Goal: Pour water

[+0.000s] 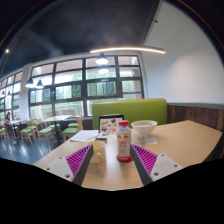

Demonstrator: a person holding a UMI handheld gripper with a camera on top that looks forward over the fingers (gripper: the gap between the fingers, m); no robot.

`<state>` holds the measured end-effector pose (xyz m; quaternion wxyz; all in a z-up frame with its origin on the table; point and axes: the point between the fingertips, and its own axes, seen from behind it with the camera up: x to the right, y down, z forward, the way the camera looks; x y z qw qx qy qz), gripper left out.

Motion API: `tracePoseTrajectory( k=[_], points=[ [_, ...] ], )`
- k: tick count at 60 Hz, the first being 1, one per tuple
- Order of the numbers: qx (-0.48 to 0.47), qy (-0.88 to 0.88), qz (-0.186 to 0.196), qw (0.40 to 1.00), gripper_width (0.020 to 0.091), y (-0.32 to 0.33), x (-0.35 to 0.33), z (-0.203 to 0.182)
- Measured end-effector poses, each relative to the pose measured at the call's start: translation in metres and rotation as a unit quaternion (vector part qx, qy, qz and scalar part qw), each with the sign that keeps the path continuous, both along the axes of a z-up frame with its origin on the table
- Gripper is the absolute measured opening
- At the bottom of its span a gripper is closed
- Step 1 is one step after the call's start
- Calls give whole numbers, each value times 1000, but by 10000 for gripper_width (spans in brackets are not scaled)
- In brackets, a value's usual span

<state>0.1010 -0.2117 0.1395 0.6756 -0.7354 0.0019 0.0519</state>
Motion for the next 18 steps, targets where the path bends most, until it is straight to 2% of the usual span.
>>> tracePoseTrajectory(
  k=[8, 18],
  points=[
    [1, 13, 30, 999, 819, -56, -34, 9],
    [2, 9, 30, 1000, 818, -102, -56, 4]
  ],
)
